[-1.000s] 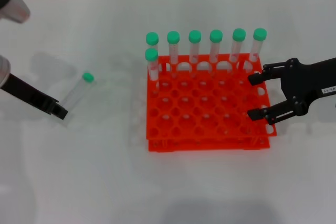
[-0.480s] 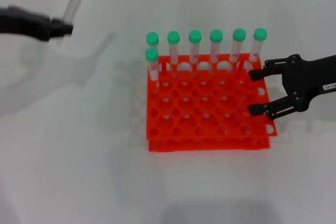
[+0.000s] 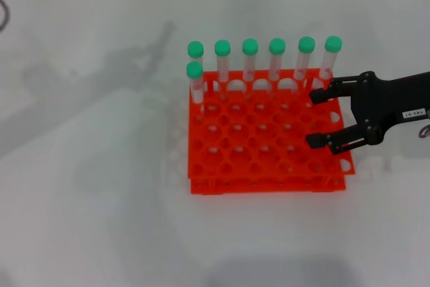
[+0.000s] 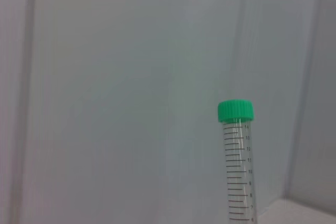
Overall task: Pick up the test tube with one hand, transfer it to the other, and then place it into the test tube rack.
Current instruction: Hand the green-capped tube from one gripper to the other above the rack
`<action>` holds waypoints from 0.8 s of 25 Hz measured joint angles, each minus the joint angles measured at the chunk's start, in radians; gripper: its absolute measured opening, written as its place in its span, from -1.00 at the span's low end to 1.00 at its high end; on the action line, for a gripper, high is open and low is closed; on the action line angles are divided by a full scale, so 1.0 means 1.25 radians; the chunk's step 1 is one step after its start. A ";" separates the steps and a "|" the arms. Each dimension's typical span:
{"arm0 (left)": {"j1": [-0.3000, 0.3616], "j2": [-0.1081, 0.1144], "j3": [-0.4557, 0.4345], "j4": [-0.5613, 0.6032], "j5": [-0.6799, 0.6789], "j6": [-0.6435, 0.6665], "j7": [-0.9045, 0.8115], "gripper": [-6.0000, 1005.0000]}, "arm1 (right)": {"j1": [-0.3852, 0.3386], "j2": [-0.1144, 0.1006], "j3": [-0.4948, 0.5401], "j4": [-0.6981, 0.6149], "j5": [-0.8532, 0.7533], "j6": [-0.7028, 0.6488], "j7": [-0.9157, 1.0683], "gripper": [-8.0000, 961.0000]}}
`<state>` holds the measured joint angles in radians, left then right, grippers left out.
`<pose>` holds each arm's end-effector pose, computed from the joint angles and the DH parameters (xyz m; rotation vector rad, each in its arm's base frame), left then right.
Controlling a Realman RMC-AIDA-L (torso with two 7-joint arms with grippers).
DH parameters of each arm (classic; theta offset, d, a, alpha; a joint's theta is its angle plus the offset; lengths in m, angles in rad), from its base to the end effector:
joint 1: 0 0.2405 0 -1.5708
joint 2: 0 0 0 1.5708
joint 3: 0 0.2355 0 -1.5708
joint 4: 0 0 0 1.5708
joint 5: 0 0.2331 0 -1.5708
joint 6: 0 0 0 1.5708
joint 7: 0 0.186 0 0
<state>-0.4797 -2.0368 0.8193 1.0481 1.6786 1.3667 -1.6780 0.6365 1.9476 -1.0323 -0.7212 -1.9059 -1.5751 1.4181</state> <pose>-0.1828 0.4197 0.0853 -2.3762 -0.5205 -0.8387 0.2001 0.3746 -0.0142 -2.9910 0.2575 0.4435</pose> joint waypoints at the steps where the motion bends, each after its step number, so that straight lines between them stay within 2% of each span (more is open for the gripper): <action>1: -0.020 0.007 0.000 -0.045 -0.010 0.016 0.019 -0.59 | -0.003 0.003 0.003 -0.006 0.001 0.000 -0.001 0.81; 3: -0.053 0.022 0.000 -0.107 -0.011 0.033 0.038 -0.59 | -0.010 0.009 0.005 -0.016 0.001 0.003 -0.001 0.81; 6: -0.130 0.059 0.003 -0.253 0.012 0.074 0.075 -0.59 | -0.015 0.021 0.006 -0.030 0.001 0.013 -0.002 0.81; 9: -0.181 0.079 0.004 -0.325 0.053 0.099 0.089 -0.59 | -0.015 0.028 0.006 -0.034 0.002 0.018 -0.002 0.81; 14: -0.245 0.081 0.005 -0.353 0.145 0.126 0.084 -0.59 | -0.016 0.031 0.006 -0.035 0.009 0.028 -0.002 0.81; 20: -0.293 0.078 0.006 -0.368 0.235 0.146 0.084 -0.58 | -0.018 0.032 0.007 -0.035 0.012 0.029 0.003 0.81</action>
<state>-0.8459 -1.9396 0.8265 0.5879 1.9722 1.5490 -1.5730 0.6145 1.9878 -1.0230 -0.7655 -1.8914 -1.5385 1.4217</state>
